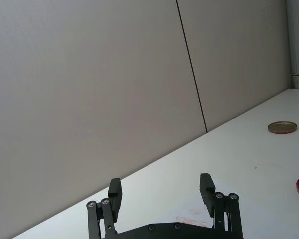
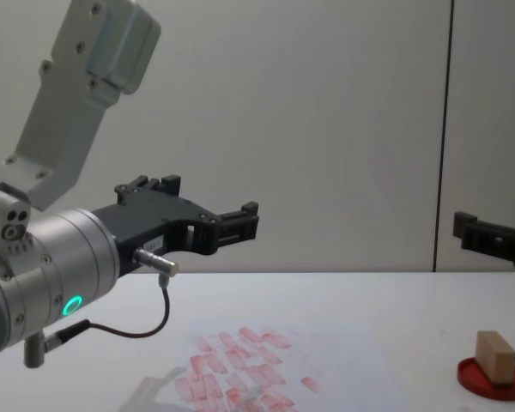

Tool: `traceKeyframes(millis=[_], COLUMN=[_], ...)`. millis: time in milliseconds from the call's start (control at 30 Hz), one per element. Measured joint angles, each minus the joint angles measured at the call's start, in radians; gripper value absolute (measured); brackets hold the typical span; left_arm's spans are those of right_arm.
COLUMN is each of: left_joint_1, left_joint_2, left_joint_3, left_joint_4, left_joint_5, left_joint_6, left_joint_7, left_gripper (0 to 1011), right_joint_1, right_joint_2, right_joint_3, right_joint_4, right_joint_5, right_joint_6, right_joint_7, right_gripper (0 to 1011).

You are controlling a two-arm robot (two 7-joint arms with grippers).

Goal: Use the one hand to pick up the stamp and affix it onto the A4 paper.

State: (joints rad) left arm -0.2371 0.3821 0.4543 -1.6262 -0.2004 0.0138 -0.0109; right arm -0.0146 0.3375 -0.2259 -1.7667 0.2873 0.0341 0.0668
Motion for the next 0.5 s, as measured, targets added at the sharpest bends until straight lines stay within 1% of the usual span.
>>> traceKeyframes(millis=[500], left_joint_1=[0.0], left_joint_2=[0.0], left_joint_3=[0.0], left_joint_4=[0.0], left_joint_5=[0.0], left_joint_6=[0.0], left_joint_7=[0.0], left_gripper=[993], right_joint_1=[0.0], right_joint_2=[0.0], right_joint_3=[0.0], right_joint_4=[0.0], right_joint_5=[0.0], right_joint_6=[0.0], right_joint_7=[0.0], right_gripper=[1003])
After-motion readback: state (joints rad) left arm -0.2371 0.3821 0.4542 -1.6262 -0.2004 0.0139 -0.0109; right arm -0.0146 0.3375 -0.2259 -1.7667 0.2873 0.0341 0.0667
